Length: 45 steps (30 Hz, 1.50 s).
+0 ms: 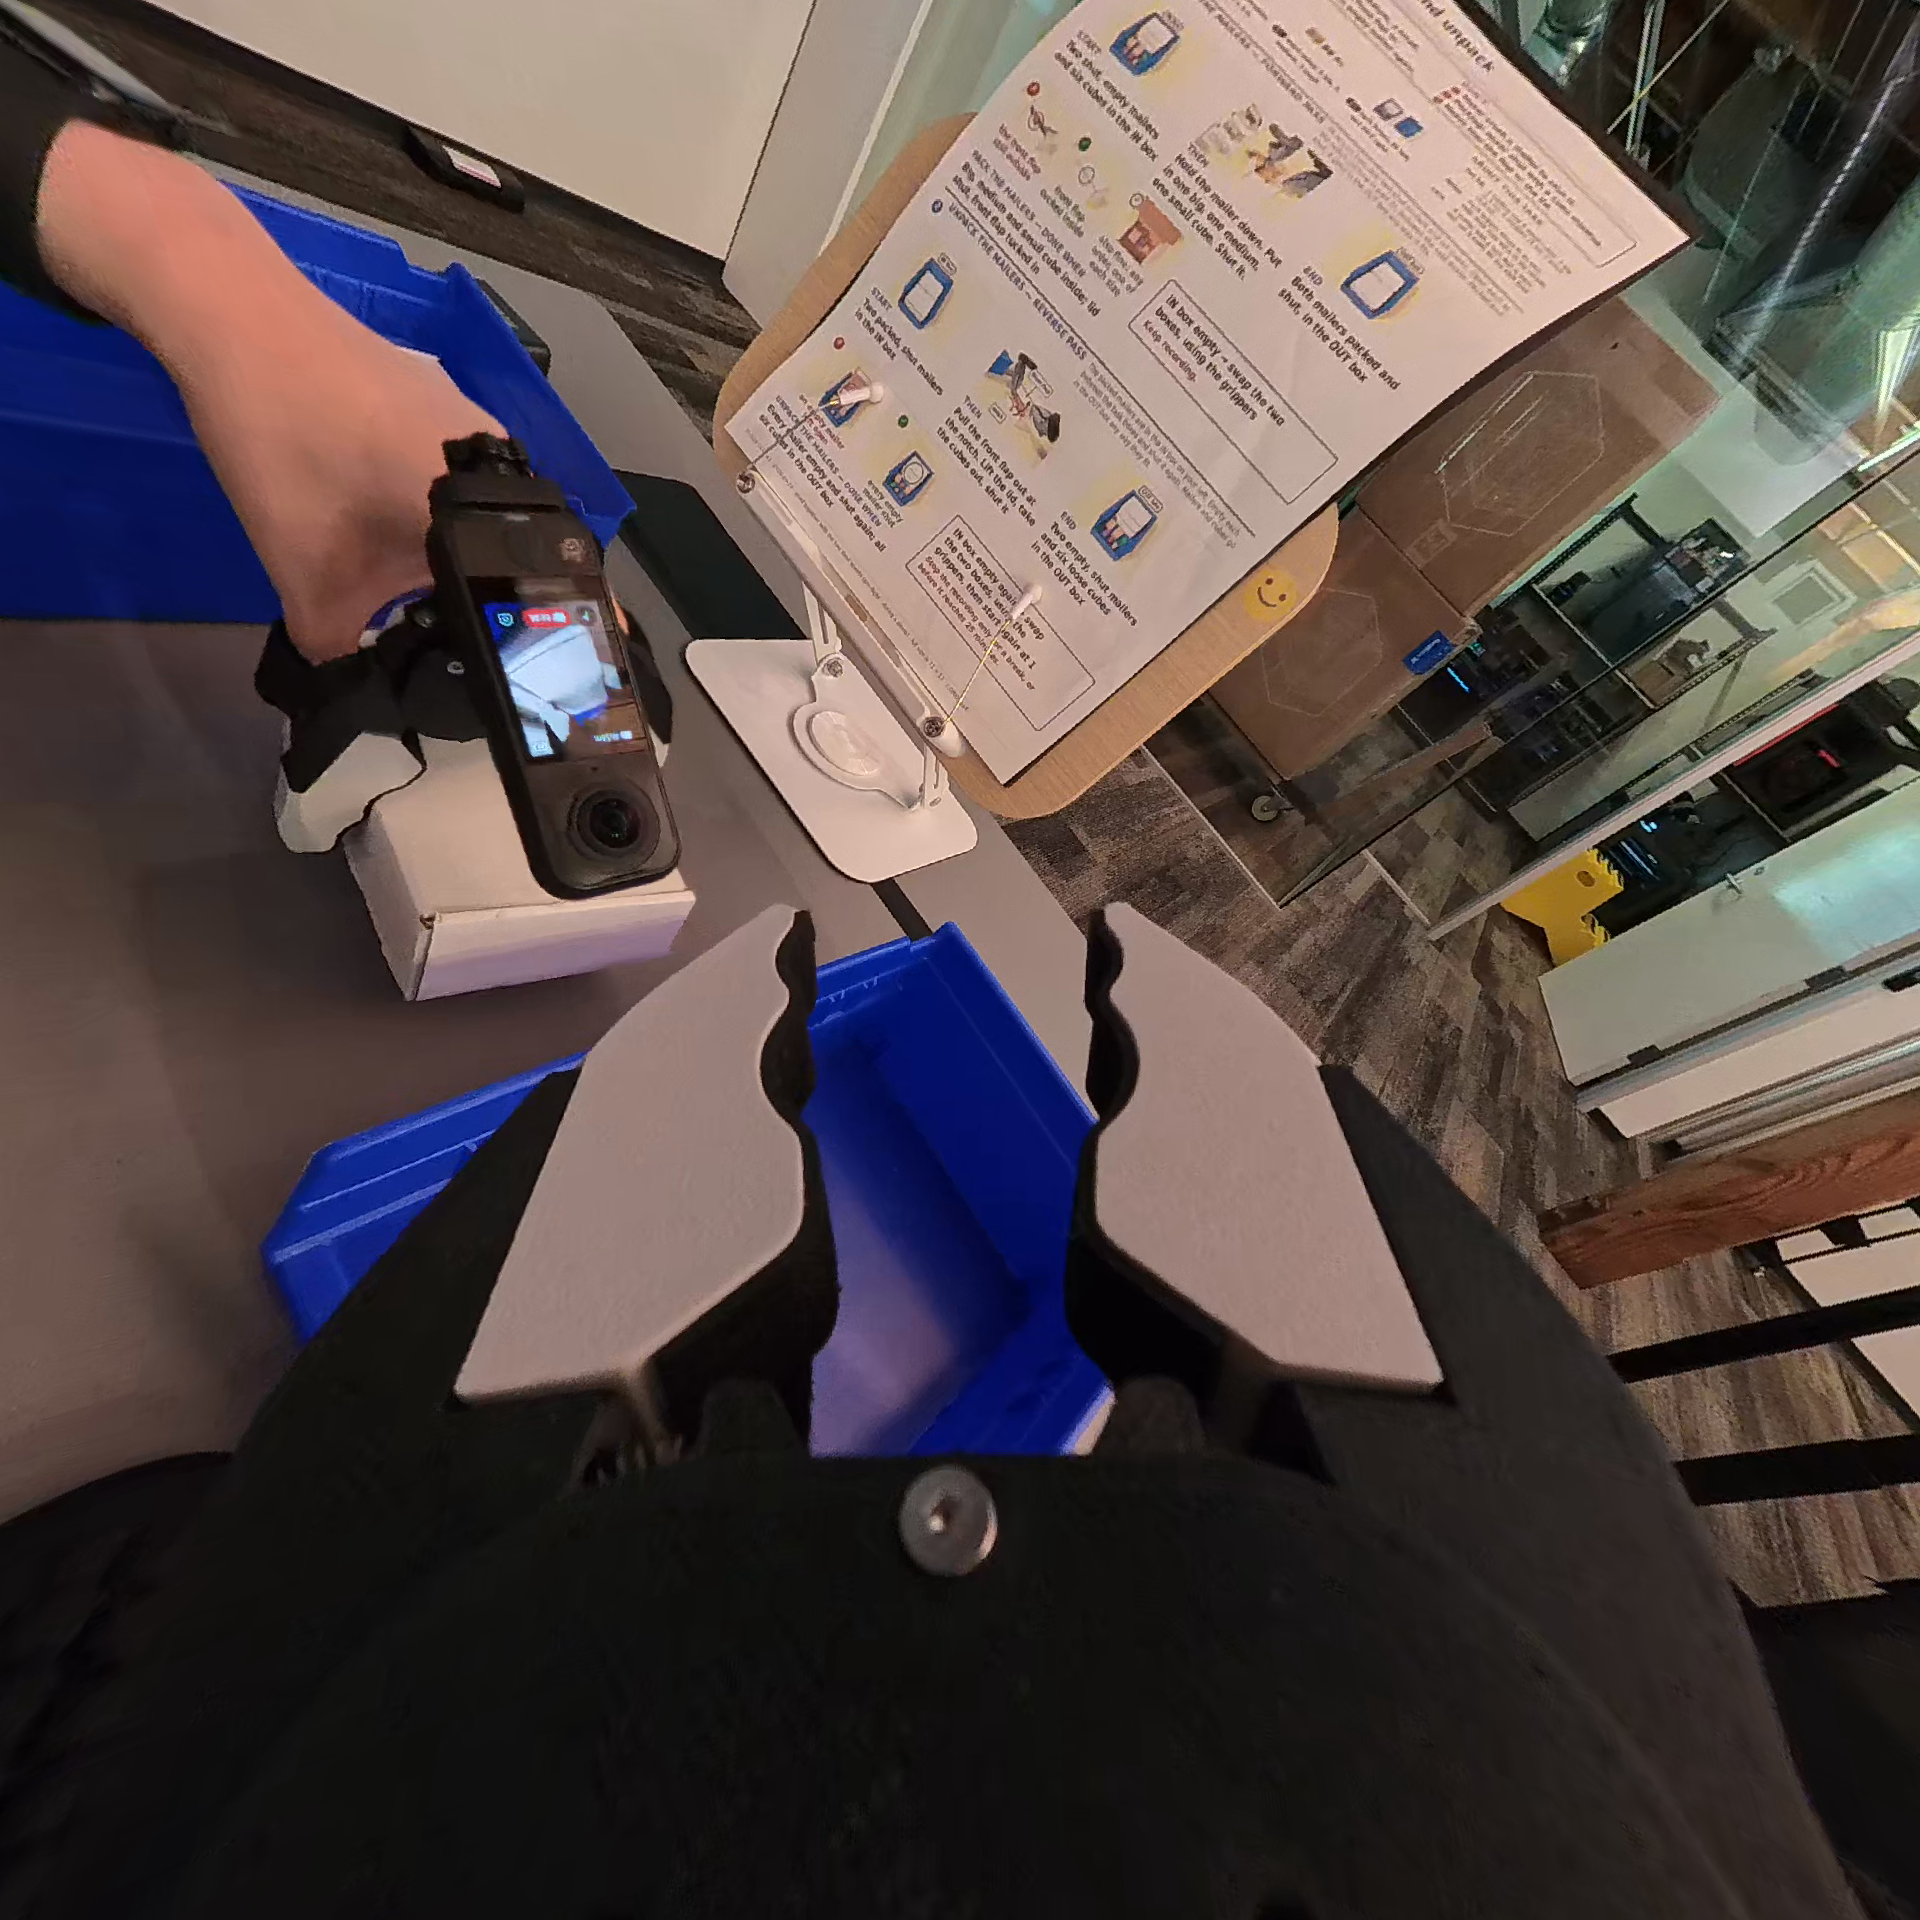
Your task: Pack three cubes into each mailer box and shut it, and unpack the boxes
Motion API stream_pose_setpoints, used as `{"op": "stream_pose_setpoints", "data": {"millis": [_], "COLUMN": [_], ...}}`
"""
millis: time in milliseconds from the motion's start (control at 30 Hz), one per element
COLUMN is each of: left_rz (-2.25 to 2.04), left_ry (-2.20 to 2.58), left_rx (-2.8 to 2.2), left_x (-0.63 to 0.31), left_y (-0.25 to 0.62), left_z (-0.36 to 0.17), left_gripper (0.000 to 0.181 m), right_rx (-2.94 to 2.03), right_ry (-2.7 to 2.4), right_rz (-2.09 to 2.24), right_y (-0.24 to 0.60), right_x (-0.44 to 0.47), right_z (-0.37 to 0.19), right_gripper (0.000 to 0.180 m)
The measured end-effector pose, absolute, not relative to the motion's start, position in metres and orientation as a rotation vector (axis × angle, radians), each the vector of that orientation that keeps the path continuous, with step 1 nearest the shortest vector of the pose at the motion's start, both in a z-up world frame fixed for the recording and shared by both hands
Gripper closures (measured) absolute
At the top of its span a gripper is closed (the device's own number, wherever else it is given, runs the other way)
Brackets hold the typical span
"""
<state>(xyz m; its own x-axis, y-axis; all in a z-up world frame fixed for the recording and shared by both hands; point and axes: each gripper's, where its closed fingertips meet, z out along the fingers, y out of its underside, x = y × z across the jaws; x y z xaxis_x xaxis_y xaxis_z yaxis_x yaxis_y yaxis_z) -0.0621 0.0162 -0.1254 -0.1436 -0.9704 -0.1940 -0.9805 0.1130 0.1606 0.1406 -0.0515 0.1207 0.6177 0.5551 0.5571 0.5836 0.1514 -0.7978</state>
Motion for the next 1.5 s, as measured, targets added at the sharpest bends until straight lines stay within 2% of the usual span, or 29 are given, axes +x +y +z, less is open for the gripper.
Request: {"op": "stream_pose_setpoints", "data": {"millis": [1500], "left_rz": [0.254], "left_ry": [2.233], "left_rx": [-2.128], "left_x": [-0.062], "left_y": [0.006], "left_z": [-0.15], "left_gripper": [0.041], "right_rx": [-1.556], "right_ry": [-1.039], "right_rz": [-0.003], "right_y": [-0.05], "right_x": [0.146], "right_z": [0.105], "right_gripper": [0.129]}}
